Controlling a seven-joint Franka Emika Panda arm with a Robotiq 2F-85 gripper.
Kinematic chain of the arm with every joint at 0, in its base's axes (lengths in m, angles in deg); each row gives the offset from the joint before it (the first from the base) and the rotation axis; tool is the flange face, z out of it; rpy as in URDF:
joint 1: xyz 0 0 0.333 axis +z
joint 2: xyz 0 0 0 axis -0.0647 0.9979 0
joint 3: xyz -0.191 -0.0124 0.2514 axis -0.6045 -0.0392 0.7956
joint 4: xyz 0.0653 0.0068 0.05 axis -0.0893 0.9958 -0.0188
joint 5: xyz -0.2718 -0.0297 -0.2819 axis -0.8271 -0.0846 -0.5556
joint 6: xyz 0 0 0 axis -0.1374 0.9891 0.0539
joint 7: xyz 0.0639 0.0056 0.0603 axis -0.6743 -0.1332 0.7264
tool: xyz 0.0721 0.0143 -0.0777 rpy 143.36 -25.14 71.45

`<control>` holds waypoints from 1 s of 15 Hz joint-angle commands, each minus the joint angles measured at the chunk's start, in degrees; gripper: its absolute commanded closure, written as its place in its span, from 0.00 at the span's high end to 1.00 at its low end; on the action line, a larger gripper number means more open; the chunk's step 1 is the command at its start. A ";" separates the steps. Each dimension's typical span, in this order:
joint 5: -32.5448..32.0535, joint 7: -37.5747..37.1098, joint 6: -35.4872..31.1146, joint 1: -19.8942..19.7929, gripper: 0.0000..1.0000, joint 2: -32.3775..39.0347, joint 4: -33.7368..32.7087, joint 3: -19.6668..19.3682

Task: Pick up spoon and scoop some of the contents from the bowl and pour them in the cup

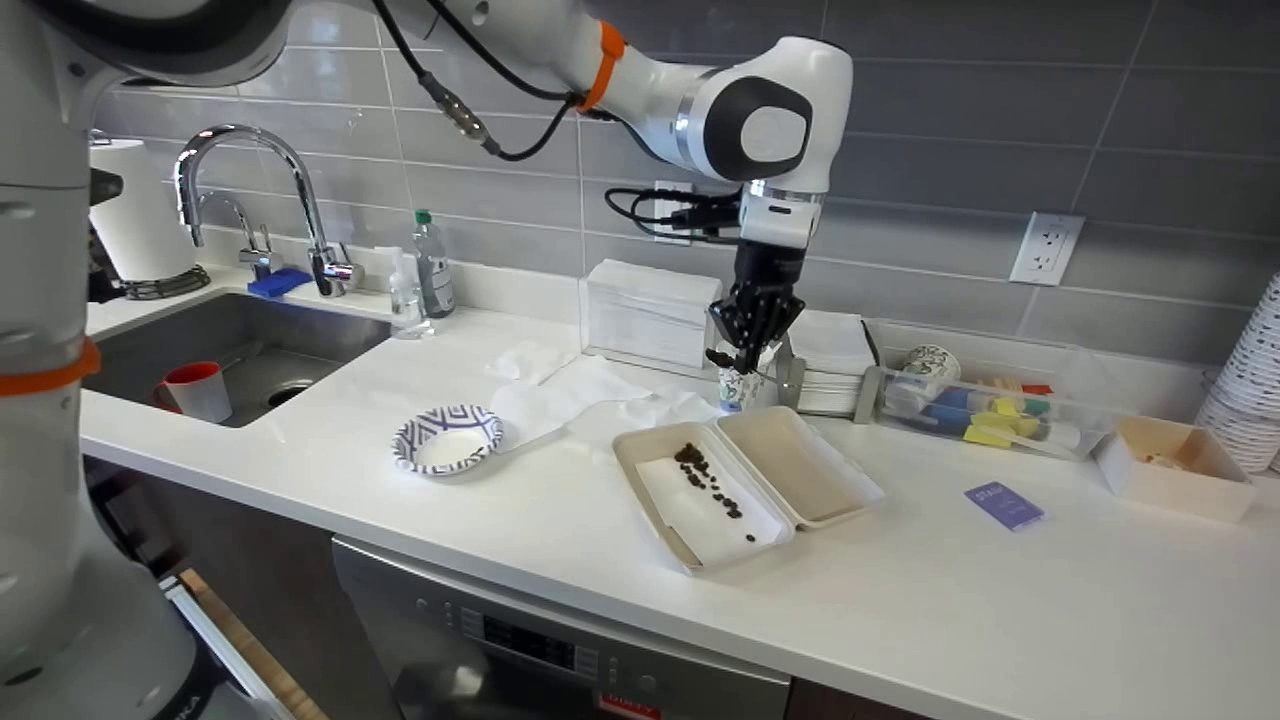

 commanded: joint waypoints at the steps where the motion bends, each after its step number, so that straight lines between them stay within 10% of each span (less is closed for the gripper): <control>1: -0.07 0.03 0.26 -0.26 0.08 0.24 -0.37 0.17; 15: 2.26 -1.11 1.03 -0.40 0.02 11.30 -15.99 2.36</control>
